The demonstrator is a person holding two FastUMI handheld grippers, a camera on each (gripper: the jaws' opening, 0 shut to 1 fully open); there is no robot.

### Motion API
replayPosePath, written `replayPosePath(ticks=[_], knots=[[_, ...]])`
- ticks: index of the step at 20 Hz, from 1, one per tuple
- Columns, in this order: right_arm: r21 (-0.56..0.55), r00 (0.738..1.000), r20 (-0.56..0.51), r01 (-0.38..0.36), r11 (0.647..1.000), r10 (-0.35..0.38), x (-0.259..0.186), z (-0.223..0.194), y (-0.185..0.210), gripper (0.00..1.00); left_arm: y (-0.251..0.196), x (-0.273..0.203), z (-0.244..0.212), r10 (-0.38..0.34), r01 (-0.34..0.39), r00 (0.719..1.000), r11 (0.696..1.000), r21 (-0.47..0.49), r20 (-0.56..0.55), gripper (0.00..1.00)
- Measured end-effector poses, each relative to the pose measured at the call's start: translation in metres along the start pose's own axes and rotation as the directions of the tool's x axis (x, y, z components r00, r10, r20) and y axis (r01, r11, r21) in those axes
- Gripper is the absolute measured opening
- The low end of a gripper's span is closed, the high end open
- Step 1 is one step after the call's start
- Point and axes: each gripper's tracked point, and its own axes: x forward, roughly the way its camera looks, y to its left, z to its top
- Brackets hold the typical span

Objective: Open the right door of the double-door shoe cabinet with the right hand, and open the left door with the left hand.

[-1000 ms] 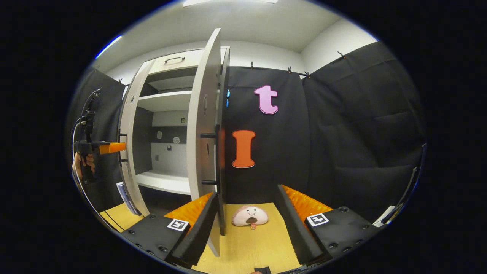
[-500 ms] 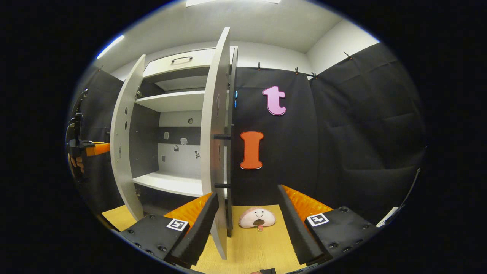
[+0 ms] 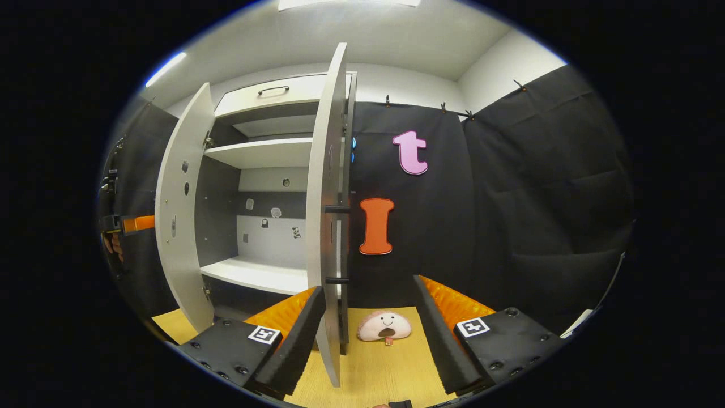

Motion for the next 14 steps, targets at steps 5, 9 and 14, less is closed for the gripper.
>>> replayPosePath(ticks=[5,9,14], knots=[[-0.004,1.000,-0.001,0.003,1.000,-0.003,0.002,0.000,0.002,0.90,0.006,-0.004,0.001,0.028,-0.027,0.999,0.998,-0.054,0.027,0.19],[0.017,1.000,-0.001,-0.009,1.000,0.009,0.005,-0.001,0.011,0.98,0.027,-0.008,0.005,0.080,-0.078,0.996,0.997,-0.028,0.045,0.19],[0.034,1.000,-0.002,0.006,0.999,-0.006,0.005,0.001,0.019,0.98,0.056,-0.012,0.014,0.119,-0.120,0.989,0.993,0.013,0.085,0.08]])
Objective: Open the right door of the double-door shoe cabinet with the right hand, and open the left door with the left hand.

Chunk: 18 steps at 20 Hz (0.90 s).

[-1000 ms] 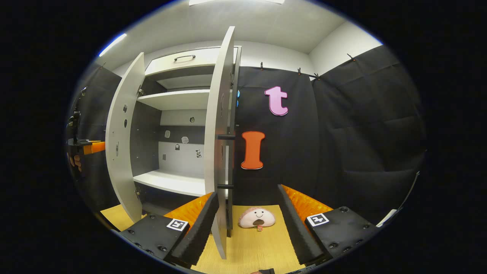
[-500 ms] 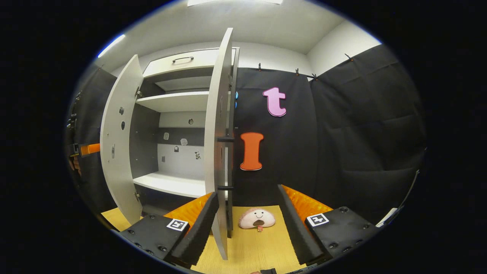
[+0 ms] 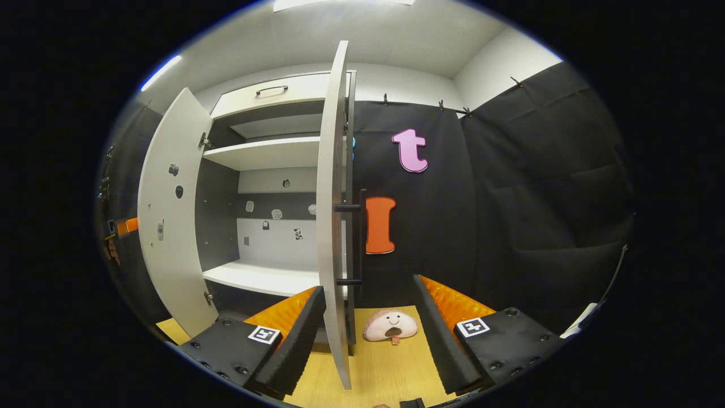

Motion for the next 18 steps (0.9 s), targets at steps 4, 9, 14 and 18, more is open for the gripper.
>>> replayPosePath(ticks=[4,9,14,18], knots=[[0.037,1.000,-0.002,-0.006,0.999,0.006,-0.005,0.001,0.016,0.98,0.013,0.001,0.006,-0.027,0.027,0.999,0.999,-0.019,0.018,0.05],[0.075,1.000,-0.002,0.023,0.997,-0.022,-0.018,0.009,0.038,0.98,0.031,0.004,0.006,-0.085,0.085,0.996,0.996,0.006,0.013,0.00],[0.136,1.000,0.015,-0.011,0.991,0.009,-0.029,0.015,0.067,0.98,0.035,-0.008,0.001,-0.135,0.135,0.991,0.991,0.011,-0.022,0.12],[0.088,1.000,0.031,-0.006,0.996,0.004,-0.039,0.015,0.053,0.98,0.047,-0.047,0.006,-0.050,0.050,0.999,0.999,0.010,-0.009,0.11]])
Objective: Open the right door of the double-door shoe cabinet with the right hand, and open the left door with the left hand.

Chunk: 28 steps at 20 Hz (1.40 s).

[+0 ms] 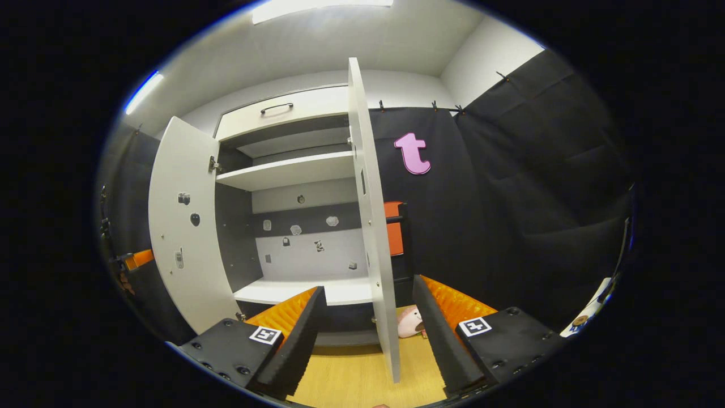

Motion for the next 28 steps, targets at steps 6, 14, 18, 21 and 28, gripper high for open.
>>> replayPosePath(ticks=[6,14,18,21,28], knots=[[-0.059,0.998,0.025,-0.060,0.996,0.062,-0.005,0.023,-0.018,0.98,-0.055,-0.037,0.007,0.029,-0.029,1.000,0.999,-0.020,0.009,0.12],[-0.068,0.985,0.093,-0.137,0.988,0.143,-0.041,0.063,-0.063,0.99,-0.195,-0.058,0.006,-0.074,0.072,0.997,0.993,-0.090,-0.013,0.14],[-0.079,0.968,0.139,-0.198,0.977,0.207,-0.066,0.063,-0.079,0.99,-0.234,-0.066,0.005,-0.036,0.036,0.999,0.998,-0.061,0.001,0.78],[-0.104,0.952,0.178,-0.234,0.967,0.250,-0.081,0.071,-0.082,0.91,-0.266,-0.067,0.003,-0.055,0.055,0.998,0.990,-0.131,-0.002,0.95],[-0.070,0.955,0.146,-0.251,0.965,0.259,-0.086,0.061,-0.095,0.99,-0.284,-0.062,0.016,-0.014,0.023,0.998,0.988,-0.153,0.059,0.94]])
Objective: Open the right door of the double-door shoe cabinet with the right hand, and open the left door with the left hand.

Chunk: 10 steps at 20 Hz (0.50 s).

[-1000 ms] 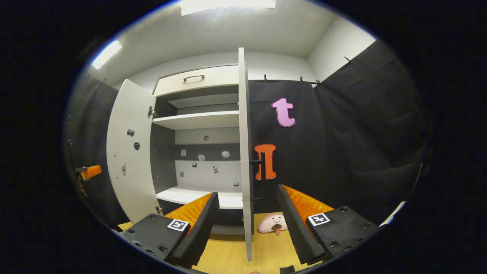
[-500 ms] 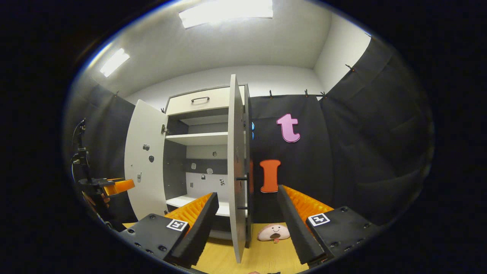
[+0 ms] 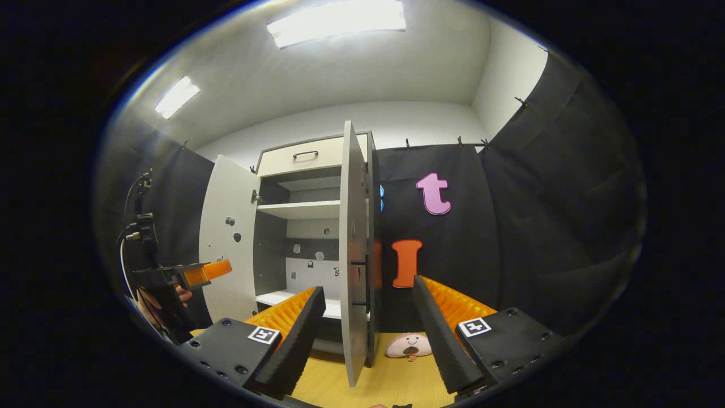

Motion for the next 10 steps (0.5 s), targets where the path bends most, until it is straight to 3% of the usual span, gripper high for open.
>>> replayPosePath(ticks=[10], knots=[[0.044,0.995,-0.021,-0.094,0.995,0.095,0.004,-0.010,0.017,0.99,0.009,-0.015,-0.004,0.056,-0.056,0.998,0.998,0.035,0.005,0.94]])
